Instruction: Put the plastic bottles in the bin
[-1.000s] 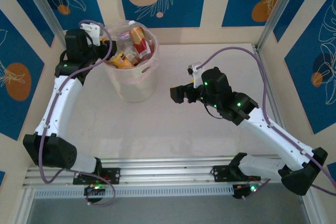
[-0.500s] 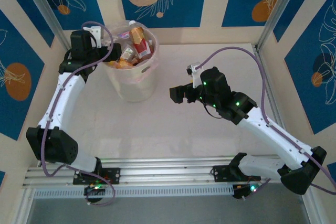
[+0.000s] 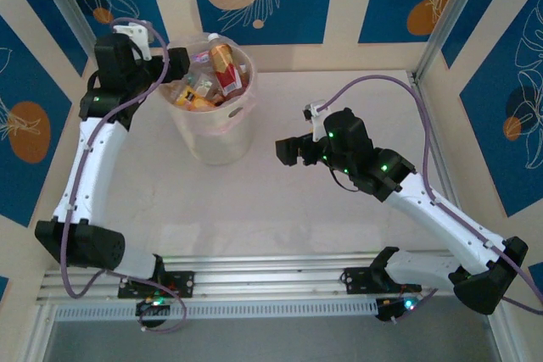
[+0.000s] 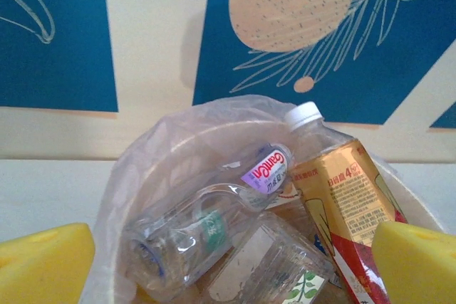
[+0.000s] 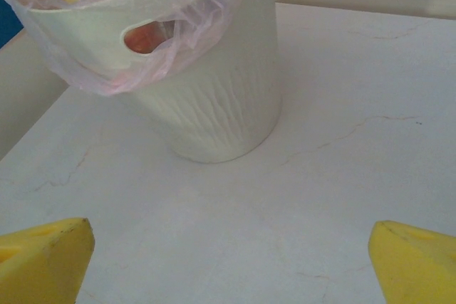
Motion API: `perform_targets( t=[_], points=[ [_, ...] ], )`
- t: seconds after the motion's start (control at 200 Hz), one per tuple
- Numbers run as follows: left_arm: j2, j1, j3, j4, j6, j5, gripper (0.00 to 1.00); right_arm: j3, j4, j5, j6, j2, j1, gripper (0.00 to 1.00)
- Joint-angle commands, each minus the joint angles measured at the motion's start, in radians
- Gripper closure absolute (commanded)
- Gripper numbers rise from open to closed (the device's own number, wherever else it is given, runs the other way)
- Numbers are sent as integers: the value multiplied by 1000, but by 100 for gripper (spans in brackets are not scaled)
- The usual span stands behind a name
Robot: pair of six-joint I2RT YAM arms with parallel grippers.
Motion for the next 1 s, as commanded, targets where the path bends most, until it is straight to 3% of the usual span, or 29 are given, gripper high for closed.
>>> perform_targets(
  t=[0.0, 0.14, 0.28, 0.685, 0.995],
  points=[
    [-34, -3, 40, -70, -52, -117, 1, 16, -9, 34, 22, -30, -2, 1],
    [-45, -3, 17, -151, -111, -215, 21, 16, -17, 36, 25, -29, -3, 1],
    [-79, -3, -62, -130, -152, -162, 38, 18, -25, 45, 24, -27, -5, 1],
    [-6, -1, -94, -91, -176, -90, 66, 6, -25, 49, 31, -32, -11, 1],
    [72, 10, -67, -75, -191, -51, 72, -2, -28, 52, 39, -35, -16, 1]
  ],
)
